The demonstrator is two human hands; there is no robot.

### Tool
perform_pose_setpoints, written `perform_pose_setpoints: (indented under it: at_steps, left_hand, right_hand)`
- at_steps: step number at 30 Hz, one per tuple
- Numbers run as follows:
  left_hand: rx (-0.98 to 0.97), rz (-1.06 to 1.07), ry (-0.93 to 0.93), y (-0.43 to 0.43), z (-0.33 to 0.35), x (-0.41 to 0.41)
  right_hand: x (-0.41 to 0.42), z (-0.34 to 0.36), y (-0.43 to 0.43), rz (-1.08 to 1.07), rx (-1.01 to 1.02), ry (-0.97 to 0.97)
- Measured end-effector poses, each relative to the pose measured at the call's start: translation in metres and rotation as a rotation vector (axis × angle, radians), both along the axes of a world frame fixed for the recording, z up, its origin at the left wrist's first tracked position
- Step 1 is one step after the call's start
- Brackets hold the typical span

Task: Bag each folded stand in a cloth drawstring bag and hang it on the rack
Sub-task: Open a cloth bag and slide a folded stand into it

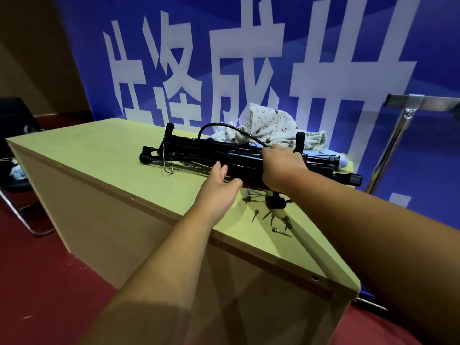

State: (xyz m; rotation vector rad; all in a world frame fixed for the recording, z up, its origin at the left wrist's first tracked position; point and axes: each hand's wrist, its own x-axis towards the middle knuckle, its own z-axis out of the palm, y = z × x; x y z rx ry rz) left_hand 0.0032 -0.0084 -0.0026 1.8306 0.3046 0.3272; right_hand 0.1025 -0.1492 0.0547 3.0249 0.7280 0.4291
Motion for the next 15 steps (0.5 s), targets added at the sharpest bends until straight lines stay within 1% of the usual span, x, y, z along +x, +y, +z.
perform_pose_setpoints:
  at_steps: [3, 6, 9, 12, 15]
  left_hand:
    - [0.047, 0.002, 0.01, -0.001, 0.0, 0.004]
    - [0.092, 0.001, 0.013, -0.001, 0.0, 0.011]
    - [0.159, 0.009, 0.023, 0.001, -0.001, 0.015]
    - [0.195, 0.014, 0.023, 0.003, -0.002, 0.02]
    - [0.172, 0.012, 0.005, 0.007, -0.005, 0.026]
  right_hand:
    - [0.005, 0.008, 0.009, 0.041, 0.081, 0.038]
    - [0.012, 0.02, 0.021, 0.056, 0.241, 0.102]
    - [0.027, 0.031, 0.033, 0.046, 0.378, 0.097]
    - [0.046, 0.037, 0.044, 0.001, 0.431, 0.087]
    - [0.063, 0.043, 0.057, -0.05, 0.412, 0.121]
